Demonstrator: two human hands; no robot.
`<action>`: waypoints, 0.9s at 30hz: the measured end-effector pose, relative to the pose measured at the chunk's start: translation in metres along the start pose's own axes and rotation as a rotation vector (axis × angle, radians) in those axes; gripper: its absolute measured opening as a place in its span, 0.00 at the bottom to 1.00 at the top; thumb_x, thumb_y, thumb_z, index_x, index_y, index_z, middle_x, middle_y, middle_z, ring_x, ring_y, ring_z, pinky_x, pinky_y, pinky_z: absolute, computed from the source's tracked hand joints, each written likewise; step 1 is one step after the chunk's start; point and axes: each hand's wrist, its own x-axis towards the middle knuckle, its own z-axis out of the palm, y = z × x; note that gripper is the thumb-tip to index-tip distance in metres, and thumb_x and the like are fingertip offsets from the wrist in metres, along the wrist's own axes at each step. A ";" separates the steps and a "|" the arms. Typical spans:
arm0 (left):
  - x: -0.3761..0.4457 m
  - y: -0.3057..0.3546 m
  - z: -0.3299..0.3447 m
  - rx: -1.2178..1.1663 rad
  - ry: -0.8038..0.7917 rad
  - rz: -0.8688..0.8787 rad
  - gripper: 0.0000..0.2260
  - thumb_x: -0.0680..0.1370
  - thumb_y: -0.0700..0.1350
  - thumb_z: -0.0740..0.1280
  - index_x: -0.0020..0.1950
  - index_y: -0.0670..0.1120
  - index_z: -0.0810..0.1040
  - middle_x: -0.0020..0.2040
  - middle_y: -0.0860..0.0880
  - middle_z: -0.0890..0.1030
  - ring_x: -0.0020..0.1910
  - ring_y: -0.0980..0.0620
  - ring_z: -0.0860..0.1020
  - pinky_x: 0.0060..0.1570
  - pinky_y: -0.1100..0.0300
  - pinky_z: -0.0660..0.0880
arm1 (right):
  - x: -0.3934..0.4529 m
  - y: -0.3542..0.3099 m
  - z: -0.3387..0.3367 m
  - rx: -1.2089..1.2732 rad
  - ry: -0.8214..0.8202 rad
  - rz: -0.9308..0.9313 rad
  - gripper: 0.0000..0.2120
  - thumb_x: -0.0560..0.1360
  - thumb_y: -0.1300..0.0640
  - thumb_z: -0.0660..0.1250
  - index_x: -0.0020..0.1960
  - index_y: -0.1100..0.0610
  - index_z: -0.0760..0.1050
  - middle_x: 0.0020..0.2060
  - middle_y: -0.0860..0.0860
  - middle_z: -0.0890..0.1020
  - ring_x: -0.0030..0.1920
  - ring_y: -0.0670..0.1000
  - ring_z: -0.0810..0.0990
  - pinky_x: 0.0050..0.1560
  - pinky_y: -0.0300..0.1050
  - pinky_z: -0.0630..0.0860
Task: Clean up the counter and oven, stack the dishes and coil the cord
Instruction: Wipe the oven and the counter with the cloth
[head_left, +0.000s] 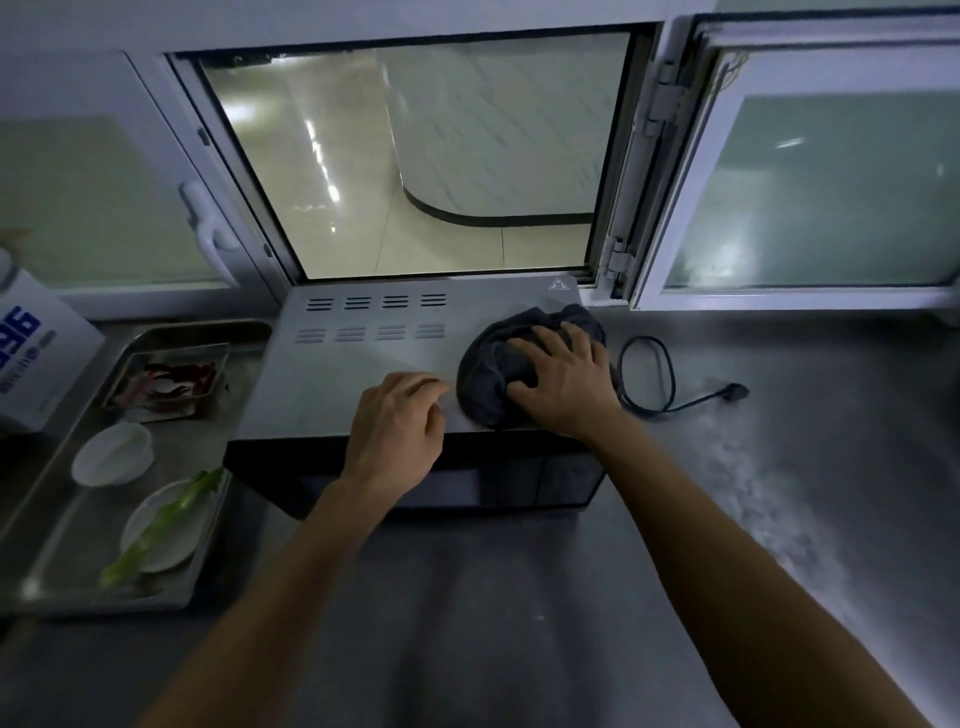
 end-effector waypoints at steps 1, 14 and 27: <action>-0.002 -0.003 -0.002 0.008 0.007 0.004 0.12 0.74 0.35 0.69 0.56 0.41 0.83 0.55 0.45 0.83 0.55 0.43 0.79 0.53 0.44 0.77 | 0.002 -0.002 0.000 0.003 -0.004 -0.001 0.34 0.72 0.34 0.54 0.77 0.40 0.57 0.79 0.49 0.57 0.78 0.59 0.49 0.75 0.66 0.49; -0.036 -0.094 -0.035 0.032 0.054 -0.088 0.13 0.74 0.36 0.66 0.57 0.40 0.82 0.56 0.43 0.82 0.57 0.42 0.79 0.54 0.40 0.77 | 0.035 -0.085 0.014 -0.010 -0.121 0.014 0.34 0.75 0.33 0.56 0.78 0.37 0.52 0.80 0.49 0.51 0.79 0.60 0.42 0.73 0.71 0.44; -0.078 -0.224 -0.085 -0.094 0.040 -0.115 0.17 0.74 0.37 0.62 0.61 0.42 0.81 0.59 0.44 0.82 0.58 0.43 0.79 0.56 0.45 0.77 | 0.049 -0.263 0.061 -0.019 -0.091 -0.053 0.33 0.74 0.32 0.56 0.77 0.36 0.54 0.80 0.49 0.53 0.79 0.59 0.44 0.73 0.71 0.46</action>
